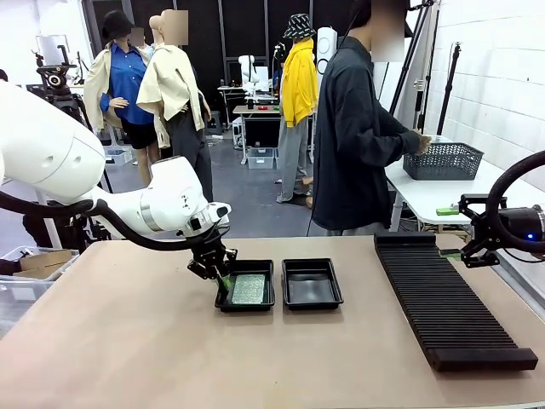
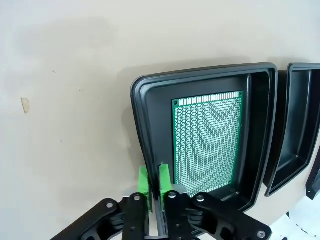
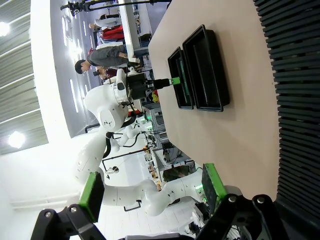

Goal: Inspect and transfer BCBs to ESD trays.
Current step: Pick up the ESD tray and place it on the left side of the table.

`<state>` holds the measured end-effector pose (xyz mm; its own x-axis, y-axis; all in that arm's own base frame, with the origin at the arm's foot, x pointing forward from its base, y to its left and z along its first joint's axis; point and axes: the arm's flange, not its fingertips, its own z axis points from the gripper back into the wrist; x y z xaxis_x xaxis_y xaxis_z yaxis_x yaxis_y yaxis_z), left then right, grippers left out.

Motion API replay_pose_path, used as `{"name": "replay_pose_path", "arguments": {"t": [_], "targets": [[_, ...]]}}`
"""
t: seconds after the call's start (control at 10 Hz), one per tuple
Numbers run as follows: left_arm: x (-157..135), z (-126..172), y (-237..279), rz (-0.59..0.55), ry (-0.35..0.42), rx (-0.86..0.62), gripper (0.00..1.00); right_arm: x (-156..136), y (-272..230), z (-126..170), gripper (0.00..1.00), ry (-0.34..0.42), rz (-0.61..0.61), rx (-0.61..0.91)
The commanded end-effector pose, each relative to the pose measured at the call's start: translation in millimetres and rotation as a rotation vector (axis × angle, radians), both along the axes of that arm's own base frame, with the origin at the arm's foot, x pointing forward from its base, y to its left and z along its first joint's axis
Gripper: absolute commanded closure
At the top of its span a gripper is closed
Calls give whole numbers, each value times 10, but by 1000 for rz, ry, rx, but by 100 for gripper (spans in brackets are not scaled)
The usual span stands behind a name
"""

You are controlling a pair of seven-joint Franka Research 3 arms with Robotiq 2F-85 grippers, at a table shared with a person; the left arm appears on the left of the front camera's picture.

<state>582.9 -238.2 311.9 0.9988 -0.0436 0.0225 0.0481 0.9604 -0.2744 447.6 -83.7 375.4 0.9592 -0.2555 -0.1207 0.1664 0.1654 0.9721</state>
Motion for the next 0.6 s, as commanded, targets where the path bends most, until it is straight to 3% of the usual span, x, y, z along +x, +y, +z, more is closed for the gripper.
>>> {"name": "replay_pose_path", "arguments": {"t": [0.0, 0.5], "targets": [[-4, 7, -6, -7, -4, 0, 100, -24, 6, 6, 0, 0, -1, 1], [-4, 7, -6, -7, -4, 0, 100, -24, 6, 6, 0, 0, -1, 1]]}}
